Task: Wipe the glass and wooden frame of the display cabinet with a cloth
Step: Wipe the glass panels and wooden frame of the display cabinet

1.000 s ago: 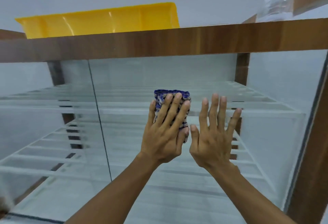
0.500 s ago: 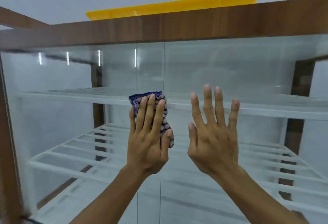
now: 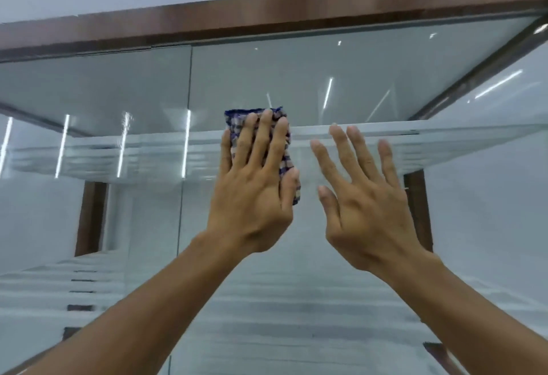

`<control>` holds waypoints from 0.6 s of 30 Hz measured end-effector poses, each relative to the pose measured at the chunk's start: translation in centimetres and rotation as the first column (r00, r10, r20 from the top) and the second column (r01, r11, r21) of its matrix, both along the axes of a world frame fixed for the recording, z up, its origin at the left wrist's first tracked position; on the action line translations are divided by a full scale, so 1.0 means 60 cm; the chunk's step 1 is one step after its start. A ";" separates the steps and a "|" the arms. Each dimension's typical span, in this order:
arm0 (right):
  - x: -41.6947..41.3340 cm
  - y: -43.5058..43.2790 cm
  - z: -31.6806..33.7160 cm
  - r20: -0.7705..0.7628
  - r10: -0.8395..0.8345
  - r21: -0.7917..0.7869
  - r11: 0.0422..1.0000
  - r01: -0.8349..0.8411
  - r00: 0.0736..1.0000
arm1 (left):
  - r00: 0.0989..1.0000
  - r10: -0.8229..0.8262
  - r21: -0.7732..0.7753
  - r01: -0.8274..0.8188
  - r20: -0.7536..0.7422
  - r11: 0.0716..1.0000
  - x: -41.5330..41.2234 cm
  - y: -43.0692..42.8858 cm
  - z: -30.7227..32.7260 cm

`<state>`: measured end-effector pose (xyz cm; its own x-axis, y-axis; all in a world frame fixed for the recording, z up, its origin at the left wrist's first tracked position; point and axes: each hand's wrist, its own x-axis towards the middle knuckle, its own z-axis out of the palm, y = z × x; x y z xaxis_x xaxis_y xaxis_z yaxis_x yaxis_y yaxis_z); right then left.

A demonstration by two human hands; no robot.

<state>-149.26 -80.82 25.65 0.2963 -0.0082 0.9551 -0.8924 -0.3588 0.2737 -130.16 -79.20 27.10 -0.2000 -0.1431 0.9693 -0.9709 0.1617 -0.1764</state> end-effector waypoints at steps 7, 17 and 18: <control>-0.174 -0.009 0.002 0.111 -0.053 0.032 0.998 0.050 0.992 | 0.961 -0.027 0.009 0.025 0.275 1.000 -0.151 -0.004 -0.049; -0.392 0.004 -0.025 0.208 -0.376 0.032 0.925 0.378 0.903 | 0.923 -0.056 0.068 0.033 0.380 0.997 -0.413 -0.029 -0.001; -0.406 0.004 -0.031 0.199 -0.370 0.046 0.928 0.369 0.907 | 0.936 -0.055 0.054 0.038 0.347 0.998 -0.423 -0.030 0.013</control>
